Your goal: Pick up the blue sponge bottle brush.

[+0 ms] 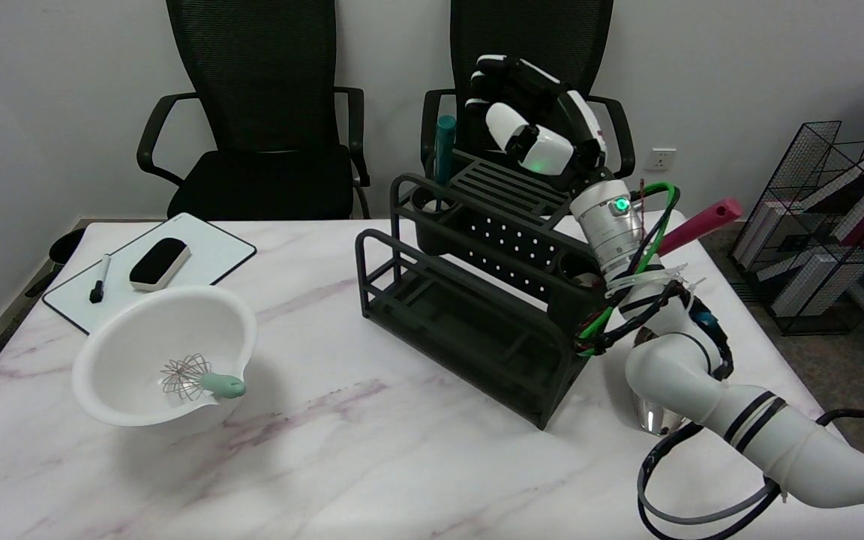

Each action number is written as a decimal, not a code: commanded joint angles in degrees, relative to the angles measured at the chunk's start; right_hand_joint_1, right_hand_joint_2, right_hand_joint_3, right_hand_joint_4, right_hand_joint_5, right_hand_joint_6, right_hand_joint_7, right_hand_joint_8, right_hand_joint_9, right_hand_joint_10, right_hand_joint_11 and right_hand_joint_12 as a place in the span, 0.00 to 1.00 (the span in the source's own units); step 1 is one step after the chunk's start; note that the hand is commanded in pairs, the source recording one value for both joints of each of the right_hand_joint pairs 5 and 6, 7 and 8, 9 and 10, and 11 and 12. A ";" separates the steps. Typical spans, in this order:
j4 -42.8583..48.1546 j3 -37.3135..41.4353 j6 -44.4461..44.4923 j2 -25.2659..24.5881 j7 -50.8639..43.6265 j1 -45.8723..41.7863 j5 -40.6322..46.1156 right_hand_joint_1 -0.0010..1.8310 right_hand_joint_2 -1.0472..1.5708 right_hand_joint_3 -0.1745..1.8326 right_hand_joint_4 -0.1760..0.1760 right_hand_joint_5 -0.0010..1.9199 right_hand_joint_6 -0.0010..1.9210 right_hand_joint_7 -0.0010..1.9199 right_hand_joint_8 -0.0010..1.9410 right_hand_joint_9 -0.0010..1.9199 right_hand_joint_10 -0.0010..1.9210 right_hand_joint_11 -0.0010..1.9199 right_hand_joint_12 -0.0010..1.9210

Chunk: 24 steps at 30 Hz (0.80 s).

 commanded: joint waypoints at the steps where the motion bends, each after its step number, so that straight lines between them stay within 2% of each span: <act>1: -3.39 -3.03 -1.91 -0.17 -0.33 6.18 -0.10 0.60 0.53 0.70 0.50 0.30 0.30 0.30 0.30 0.24 0.24 0.33 0.33; 4: -4.92 -5.88 -3.45 -0.25 -0.71 9.36 -0.18 0.61 0.50 0.70 0.50 0.26 0.26 0.28 0.28 0.24 0.24 0.32 0.32; 7: -5.94 -7.93 -6.80 -0.54 -3.78 11.72 -0.18 0.61 0.47 0.72 0.50 0.18 0.18 0.25 0.25 0.24 0.24 0.31 0.31; 14: -4.97 -8.05 -15.68 -1.42 -12.14 14.40 -0.18 0.62 0.42 0.74 0.50 0.05 0.05 0.22 0.22 0.23 0.23 0.27 0.27; 20: -5.26 -6.76 -16.50 -1.75 -12.90 14.17 -0.18 0.62 0.41 0.75 0.50 0.02 0.02 0.22 0.22 0.23 0.23 0.23 0.23; 24: -2.51 -3.91 -22.26 -1.66 -16.85 13.10 0.17 0.62 0.42 0.75 0.50 0.02 0.02 0.22 0.22 0.23 0.23 0.18 0.18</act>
